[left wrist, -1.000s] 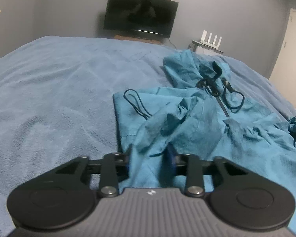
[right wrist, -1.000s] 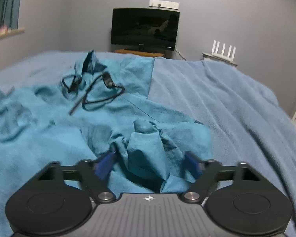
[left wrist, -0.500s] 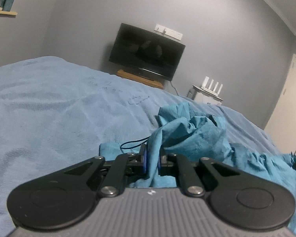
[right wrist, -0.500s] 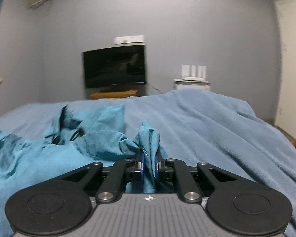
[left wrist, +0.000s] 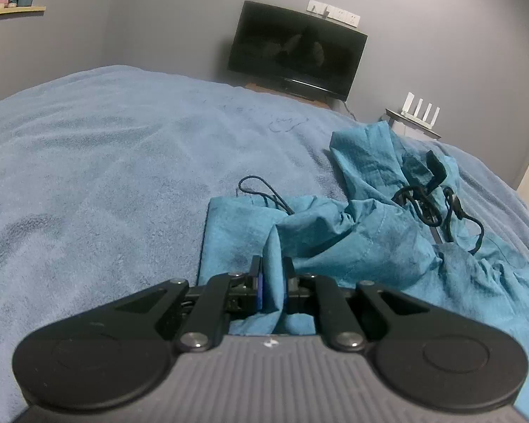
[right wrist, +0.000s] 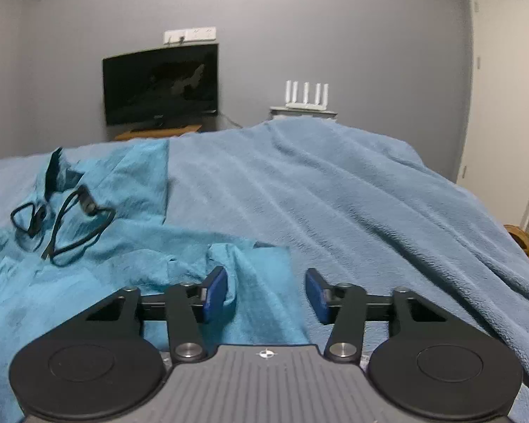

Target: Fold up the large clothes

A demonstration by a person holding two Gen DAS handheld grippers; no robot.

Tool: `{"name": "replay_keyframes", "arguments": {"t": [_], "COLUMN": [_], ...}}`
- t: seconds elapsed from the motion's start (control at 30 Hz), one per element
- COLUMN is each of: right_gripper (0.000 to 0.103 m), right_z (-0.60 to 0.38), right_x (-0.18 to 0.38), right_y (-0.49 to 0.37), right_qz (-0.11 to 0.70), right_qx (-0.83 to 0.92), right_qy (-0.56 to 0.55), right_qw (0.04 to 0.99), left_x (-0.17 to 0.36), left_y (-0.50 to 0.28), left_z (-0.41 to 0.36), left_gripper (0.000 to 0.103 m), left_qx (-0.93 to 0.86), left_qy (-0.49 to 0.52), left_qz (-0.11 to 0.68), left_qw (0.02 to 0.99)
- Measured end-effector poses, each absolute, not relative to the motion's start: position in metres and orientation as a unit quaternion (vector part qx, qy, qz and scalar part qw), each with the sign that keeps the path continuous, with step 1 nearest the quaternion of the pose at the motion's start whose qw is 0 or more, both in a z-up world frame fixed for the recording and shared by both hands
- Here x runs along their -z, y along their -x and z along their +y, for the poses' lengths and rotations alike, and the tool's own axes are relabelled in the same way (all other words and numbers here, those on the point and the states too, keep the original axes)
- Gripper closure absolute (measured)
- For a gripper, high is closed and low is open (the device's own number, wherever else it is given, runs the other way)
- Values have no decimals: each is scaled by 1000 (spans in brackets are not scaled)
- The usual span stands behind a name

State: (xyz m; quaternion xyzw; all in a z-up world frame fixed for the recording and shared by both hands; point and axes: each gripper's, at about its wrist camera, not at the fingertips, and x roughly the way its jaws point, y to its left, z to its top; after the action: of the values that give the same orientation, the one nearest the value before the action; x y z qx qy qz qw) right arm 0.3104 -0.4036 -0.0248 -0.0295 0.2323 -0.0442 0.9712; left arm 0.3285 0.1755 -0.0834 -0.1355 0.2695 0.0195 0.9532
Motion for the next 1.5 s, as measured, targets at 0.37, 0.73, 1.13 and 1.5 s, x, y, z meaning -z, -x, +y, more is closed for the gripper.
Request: {"name": "replay_keyframes", "arguments": {"t": [0.37,0.73,1.13,1.5], "right_gripper": [39,39,30,42], "right_z": [-417,-366,-379,-435], "right_x": [30,12,38,33], "right_y": [-303,-222,-193,-153], "right_qz": [266,236,302,350], "right_qx": [53,-43,14,93], "right_qy": [-52,31,58,-73], "right_qw": [961,970,952,929], "left_x": [89,43,73,60], "left_y": [-312,-244,-220,-182], "left_z": [195,83,68,138], "left_gripper": [53,39,37,23], "left_qx": [-69,24,16,-39], "left_qy": [216,24,-49,120], "left_qz": [285,232,338,372], "left_qw": [931,972,940,919]}}
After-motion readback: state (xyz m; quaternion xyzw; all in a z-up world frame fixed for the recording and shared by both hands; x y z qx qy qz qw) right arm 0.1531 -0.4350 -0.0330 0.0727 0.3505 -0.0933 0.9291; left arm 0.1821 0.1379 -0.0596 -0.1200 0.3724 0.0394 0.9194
